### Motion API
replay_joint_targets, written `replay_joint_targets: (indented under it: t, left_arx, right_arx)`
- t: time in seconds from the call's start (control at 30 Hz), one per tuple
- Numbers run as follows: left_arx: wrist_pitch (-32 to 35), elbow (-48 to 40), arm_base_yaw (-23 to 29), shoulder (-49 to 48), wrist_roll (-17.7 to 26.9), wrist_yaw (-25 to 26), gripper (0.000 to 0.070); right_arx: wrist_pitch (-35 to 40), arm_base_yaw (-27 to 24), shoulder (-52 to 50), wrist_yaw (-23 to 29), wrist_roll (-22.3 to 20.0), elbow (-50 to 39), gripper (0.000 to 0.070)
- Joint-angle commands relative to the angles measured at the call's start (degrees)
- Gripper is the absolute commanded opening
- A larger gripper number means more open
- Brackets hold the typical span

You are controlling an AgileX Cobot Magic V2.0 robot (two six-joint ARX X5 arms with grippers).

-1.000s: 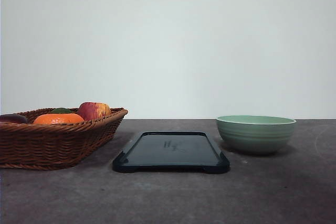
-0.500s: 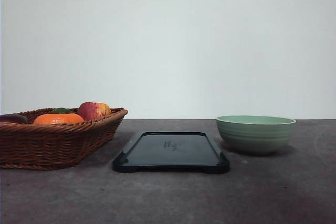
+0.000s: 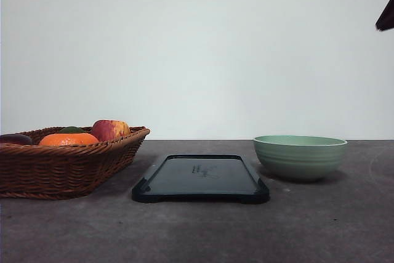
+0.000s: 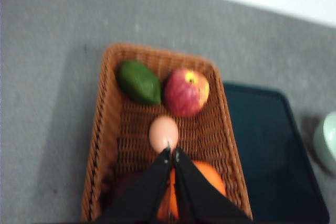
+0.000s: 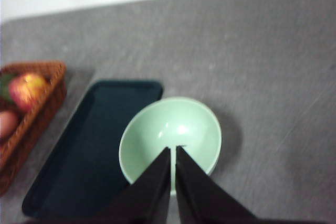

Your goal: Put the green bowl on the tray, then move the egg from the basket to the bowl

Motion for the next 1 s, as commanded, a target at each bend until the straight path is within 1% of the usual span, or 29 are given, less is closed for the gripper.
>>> replay_joint_targets:
  t: [0.0, 0.13, 0.23, 0.37, 0.5, 0.53, 0.57, 0.63, 0.67, 0.7, 0.73, 0.87, 0.97]
  left_arx:
    - [-1.4, 2.1, -0.4, 1.9, 2.5, 0.5, 0.0]
    - [-6.0, 4.8, -1.2, 5.8, 4.2, 0.9, 0.0]
    - [-8.4, 6.0, -1.5, 8.2, 5.2, 2.1, 0.0]
    - [-9.2, 6.1, -1.5, 10.1, 5.3, 4.0, 0.0]
    - [-9.0, 6.1, -1.5, 10.5, 6.3, 4.2, 0.0001]
    - [-8.8, 6.1, -1.5, 10.5, 6.6, 4.2, 0.0024]
    - [-8.7, 6.1, -1.5, 10.5, 6.7, 4.2, 0.0073]
    - [-8.7, 6.1, -1.5, 10.5, 6.7, 4.2, 0.028]
    - [-8.7, 6.1, -1.5, 10.5, 6.7, 4.2, 0.0376]
    - [-8.7, 6.1, -1.5, 10.5, 6.7, 4.2, 0.0414]
    - [-8.7, 6.1, -1.5, 10.5, 6.7, 4.2, 0.0431]
    - [-8.6, 6.1, -1.5, 10.5, 6.7, 4.2, 0.0426]
    - [-8.2, 6.1, -1.5, 10.5, 6.6, 4.2, 0.0426]
  right_arx:
    - [-1.2, 0.5, 2.4, 0.0, -1.5, 2.1, 0.0007]
    - [-5.5, 1.7, 7.3, 0.0, -3.0, 5.3, 0.0007]
    - [-8.0, 2.6, 10.1, 0.0, -3.5, 6.9, 0.0007]
    - [-11.0, 3.4, 12.7, 0.0, -3.7, 8.2, 0.0007]
    - [-11.9, 3.8, 13.3, -0.1, -4.5, 8.2, 0.0016]
    - [-12.0, 3.8, 13.3, -0.1, -4.7, 8.2, 0.0041]
    - [-12.0, 3.8, 13.3, -0.1, -4.8, 8.2, 0.0085]
    - [-12.2, 3.8, 13.3, 0.0, -4.8, 8.2, 0.0226]
    - [-12.3, 3.8, 13.3, 0.0, -4.7, 8.2, 0.0285]
    - [-12.5, 3.8, 13.3, 0.0, -4.7, 8.2, 0.0311]
    - [-12.6, 3.8, 13.3, 0.0, -4.7, 8.2, 0.0325]
    - [-13.3, 3.8, 13.3, 0.2, -3.6, 8.3, 0.0326]
    - [-14.2, 3.7, 13.5, 1.4, -2.4, 8.9, 0.0326]
